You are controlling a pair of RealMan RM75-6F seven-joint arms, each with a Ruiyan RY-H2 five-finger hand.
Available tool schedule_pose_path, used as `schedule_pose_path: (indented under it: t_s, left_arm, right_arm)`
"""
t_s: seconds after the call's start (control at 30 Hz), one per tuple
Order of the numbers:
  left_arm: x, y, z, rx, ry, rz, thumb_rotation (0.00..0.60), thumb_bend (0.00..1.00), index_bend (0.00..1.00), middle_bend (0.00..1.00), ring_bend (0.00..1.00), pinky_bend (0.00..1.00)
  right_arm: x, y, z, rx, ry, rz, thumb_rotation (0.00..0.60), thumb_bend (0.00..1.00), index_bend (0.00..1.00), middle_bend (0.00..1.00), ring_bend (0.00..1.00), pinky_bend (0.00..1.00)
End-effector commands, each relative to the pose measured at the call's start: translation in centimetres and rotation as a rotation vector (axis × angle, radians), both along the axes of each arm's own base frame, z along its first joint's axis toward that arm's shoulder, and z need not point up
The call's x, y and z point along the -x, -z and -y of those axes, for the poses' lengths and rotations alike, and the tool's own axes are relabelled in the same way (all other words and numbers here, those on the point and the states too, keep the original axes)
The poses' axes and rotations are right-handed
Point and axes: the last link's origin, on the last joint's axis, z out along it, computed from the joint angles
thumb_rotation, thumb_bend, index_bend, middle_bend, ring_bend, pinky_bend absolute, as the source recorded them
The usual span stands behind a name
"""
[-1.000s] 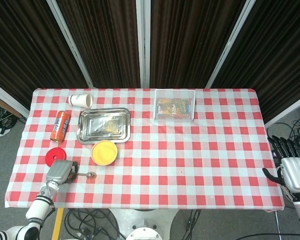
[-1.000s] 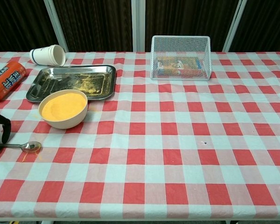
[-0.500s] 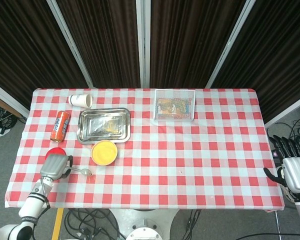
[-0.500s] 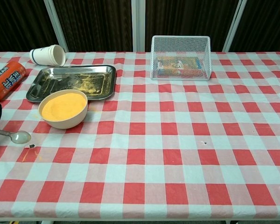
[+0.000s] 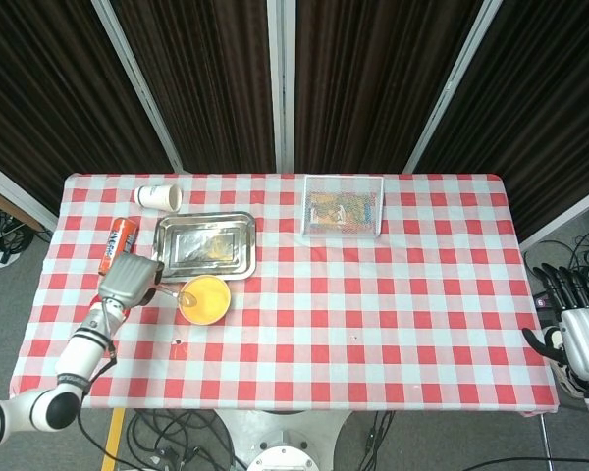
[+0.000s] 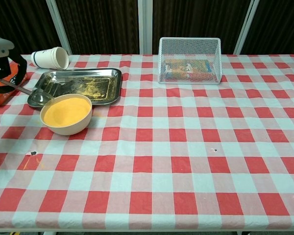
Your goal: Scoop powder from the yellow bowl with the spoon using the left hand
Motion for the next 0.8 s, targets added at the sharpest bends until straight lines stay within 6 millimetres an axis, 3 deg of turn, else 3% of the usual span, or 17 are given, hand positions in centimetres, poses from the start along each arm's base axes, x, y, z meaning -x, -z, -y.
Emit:
schedule_pose_path:
  t_s: [0.03, 0.3, 0.8]
  left_arm:
    - [-1.3, 1.9, -1.6, 0.025, -0.008, -0.014, 0.600, 0.40, 0.63, 0.97, 0.94, 0.93]
    - [-1.8, 3.8, -2.5, 0.048, -0.041, -0.048, 0.600, 0.40, 0.62, 0.97, 0.94, 0.93]
    - [-2.3, 3.8, -1.7, 0.056, -0.032, -0.100, 0.600, 0.40, 0.46, 0.96, 0.94, 0.93]
  right_arm:
    - [-0.1, -0.1, 0.0, 0.001, -0.003, -0.001, 0.600, 0.19, 0.00, 0.06, 0.00, 0.00]
    - [0.1, -0.2, 0.0, 0.002, 0.007, 0.001, 0.600, 0.19, 0.00, 0.06, 0.00, 0.00]
    - [0.3, -0.5, -0.2, 0.013, 0.008, 0.004, 0.600, 0.18, 0.00, 0.06, 0.00, 0.00]
